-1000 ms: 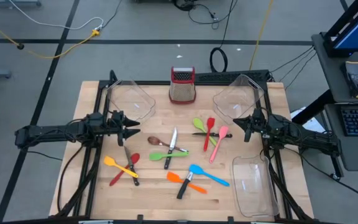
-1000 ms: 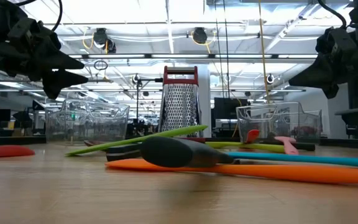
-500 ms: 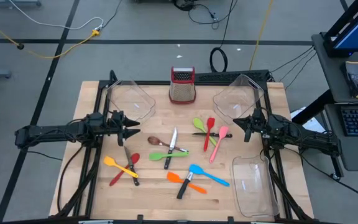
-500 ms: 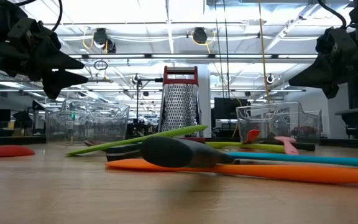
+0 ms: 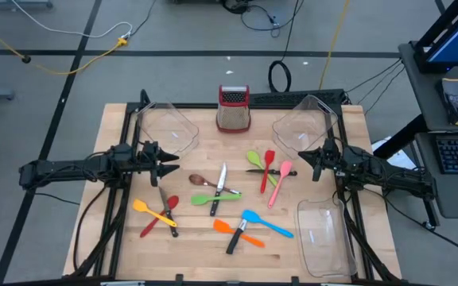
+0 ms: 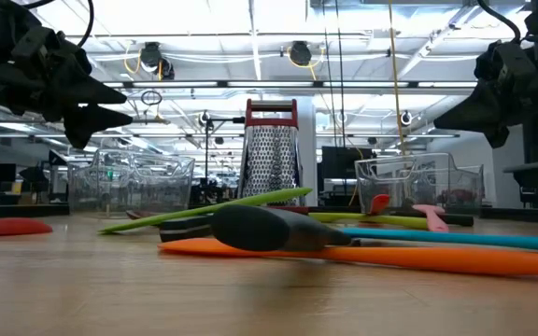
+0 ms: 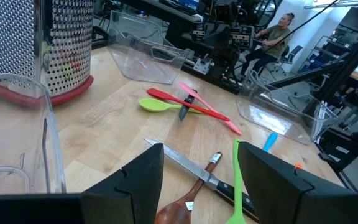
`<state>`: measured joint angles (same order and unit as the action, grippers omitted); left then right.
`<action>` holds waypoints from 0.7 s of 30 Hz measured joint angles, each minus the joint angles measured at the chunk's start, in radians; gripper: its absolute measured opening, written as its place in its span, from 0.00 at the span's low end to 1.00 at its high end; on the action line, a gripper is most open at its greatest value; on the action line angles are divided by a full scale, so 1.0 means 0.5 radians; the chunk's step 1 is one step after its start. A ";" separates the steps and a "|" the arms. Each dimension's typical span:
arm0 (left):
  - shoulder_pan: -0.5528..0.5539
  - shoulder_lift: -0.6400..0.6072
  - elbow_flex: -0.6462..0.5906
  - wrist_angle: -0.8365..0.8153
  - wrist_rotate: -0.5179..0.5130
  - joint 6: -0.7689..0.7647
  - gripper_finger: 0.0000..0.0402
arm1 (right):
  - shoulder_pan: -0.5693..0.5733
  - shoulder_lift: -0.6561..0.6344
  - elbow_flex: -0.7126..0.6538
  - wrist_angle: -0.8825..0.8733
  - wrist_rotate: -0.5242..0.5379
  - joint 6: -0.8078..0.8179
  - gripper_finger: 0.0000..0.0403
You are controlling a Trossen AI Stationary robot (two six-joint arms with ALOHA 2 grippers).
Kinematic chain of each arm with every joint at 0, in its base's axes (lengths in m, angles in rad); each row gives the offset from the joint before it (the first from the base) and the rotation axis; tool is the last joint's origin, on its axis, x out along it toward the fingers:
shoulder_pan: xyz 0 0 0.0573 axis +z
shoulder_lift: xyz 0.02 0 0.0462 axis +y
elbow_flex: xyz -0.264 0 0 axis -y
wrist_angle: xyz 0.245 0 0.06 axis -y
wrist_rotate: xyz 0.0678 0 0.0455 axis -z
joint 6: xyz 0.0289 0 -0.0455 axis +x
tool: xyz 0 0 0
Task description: Pick & Place Kitchen Items
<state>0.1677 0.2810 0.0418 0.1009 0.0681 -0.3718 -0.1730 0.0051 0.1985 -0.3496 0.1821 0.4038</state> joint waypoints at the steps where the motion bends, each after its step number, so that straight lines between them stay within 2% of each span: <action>1: 0.001 0.000 0.000 0.000 0.000 0.000 0.53 | 0.000 0.000 0.000 0.001 0.000 -0.001 0.00; 21: 0.001 0.001 0.001 0.011 0.001 -0.016 0.53 | 0.000 0.000 -0.001 0.001 0.000 -0.003 0.00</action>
<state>0.1680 0.2813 0.0422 0.1065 0.0685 -0.3799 -0.1731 0.0053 0.1982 -0.3493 0.1821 0.4023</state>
